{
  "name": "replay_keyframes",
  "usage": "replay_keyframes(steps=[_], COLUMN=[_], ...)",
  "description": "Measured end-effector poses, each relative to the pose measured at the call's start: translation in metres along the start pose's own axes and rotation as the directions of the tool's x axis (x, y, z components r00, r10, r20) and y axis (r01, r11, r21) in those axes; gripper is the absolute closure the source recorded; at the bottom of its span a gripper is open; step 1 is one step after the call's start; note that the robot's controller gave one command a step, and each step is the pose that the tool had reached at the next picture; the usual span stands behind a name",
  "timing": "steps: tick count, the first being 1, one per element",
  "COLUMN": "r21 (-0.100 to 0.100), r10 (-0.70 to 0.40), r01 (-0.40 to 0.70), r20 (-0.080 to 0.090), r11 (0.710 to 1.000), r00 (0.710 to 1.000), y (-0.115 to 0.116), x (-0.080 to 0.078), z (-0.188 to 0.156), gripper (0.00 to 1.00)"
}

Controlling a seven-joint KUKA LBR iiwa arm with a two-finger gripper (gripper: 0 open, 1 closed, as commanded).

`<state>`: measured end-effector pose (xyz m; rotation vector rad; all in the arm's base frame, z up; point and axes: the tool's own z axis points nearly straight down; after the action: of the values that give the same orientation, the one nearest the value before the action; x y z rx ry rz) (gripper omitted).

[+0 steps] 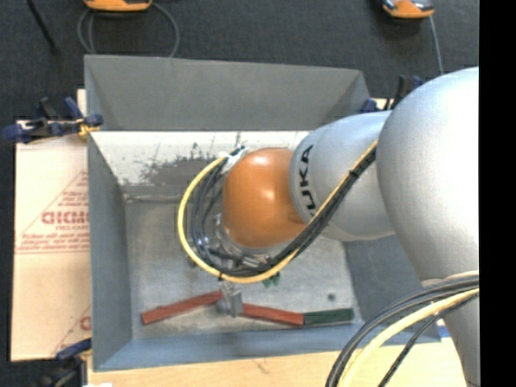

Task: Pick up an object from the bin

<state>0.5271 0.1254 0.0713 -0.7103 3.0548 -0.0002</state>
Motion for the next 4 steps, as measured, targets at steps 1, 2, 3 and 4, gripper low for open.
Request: replay_keyframes(steps=[1, 2, 3, 4], r21=[-0.003, 0.000, -0.003, -0.005], r10=[0.000, -0.179, -0.175, -0.182], r01=[0.000, 0.179, 0.175, 0.182], r20=[0.001, 0.000, -0.001, -0.005], r11=[1.000, 0.984, 0.984, 0.983], r00=[1.000, 0.984, 0.985, 0.983], y=[0.003, 0.021, 0.023, 0.027], x=[-0.001, 0.014, 0.014, 0.020], z=[-0.001, -0.039, -0.038, 0.003], gripper=[1.00, 1.00, 0.00, 0.00])
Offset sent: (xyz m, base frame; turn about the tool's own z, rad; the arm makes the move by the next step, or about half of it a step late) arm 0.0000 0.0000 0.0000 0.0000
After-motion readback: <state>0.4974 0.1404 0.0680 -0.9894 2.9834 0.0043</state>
